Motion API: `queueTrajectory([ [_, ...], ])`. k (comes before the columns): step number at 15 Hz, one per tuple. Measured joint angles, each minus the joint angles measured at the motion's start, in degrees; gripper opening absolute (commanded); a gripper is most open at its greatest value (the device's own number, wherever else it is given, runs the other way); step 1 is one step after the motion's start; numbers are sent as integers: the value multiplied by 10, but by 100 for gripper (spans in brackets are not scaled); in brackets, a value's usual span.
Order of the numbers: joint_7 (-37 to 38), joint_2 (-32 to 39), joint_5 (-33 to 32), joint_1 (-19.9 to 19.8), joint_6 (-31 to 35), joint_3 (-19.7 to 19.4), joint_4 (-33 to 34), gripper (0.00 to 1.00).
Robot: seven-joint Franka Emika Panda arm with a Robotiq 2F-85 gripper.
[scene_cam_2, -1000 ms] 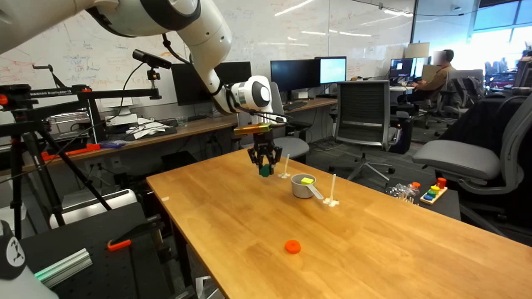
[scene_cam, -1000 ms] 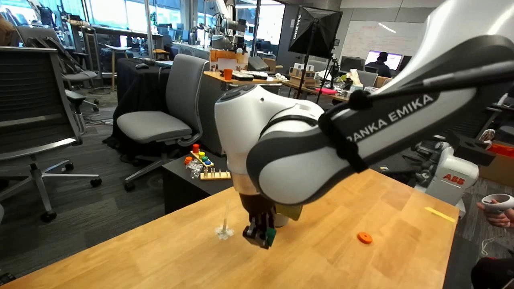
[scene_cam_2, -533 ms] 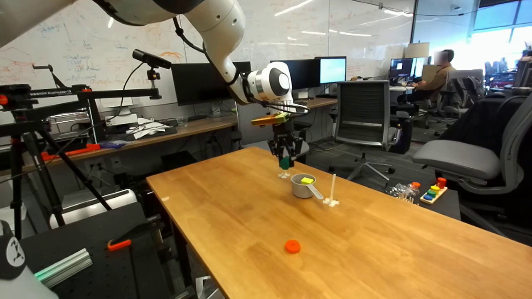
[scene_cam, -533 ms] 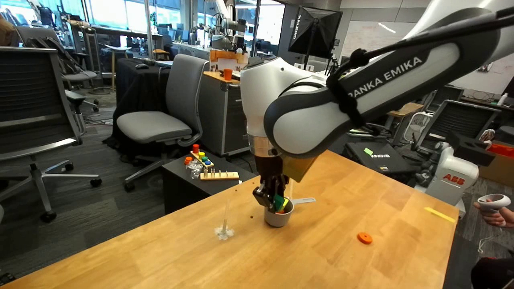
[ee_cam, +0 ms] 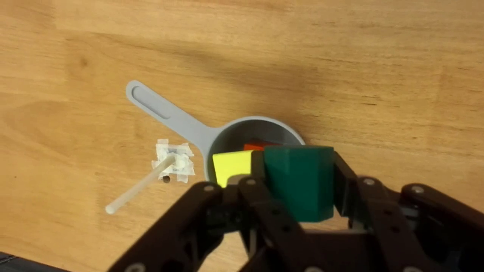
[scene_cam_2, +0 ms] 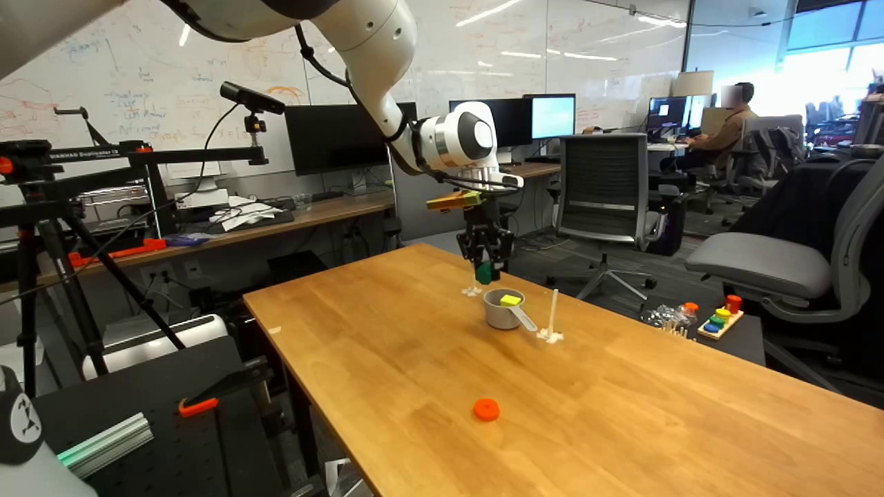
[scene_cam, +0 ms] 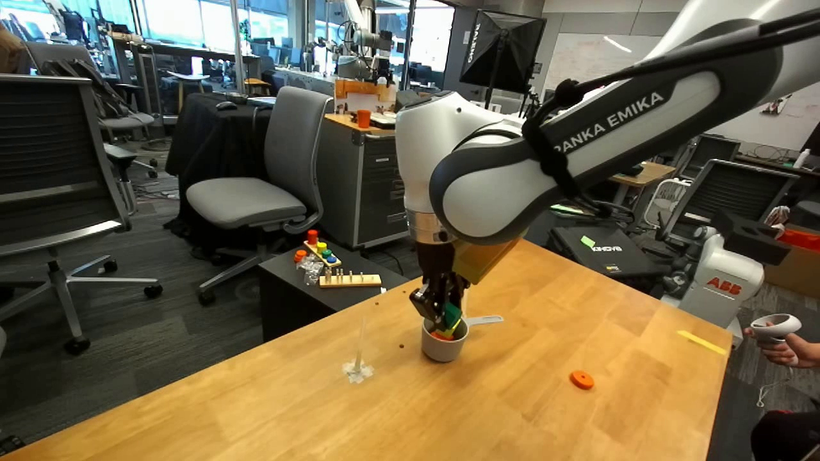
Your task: Place the three blocks in the gray measuring cup
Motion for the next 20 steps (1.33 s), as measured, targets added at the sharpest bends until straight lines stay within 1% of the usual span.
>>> queueTrajectory([
  [2, 9, 2, 1, -1, 0, -1, 0, 81],
  [4, 17, 3, 2, -1, 0, -1, 0, 97],
  [5, 20, 4, 3, -1, 0, -1, 0, 100],
  [13, 39, 8, 12, -1, 0, -1, 0, 100],
  [16, 44, 1, 12, 10, 5, -1, -10, 100],
  [20, 59, -25, 11, 31, 15, -1, -40, 100],
])
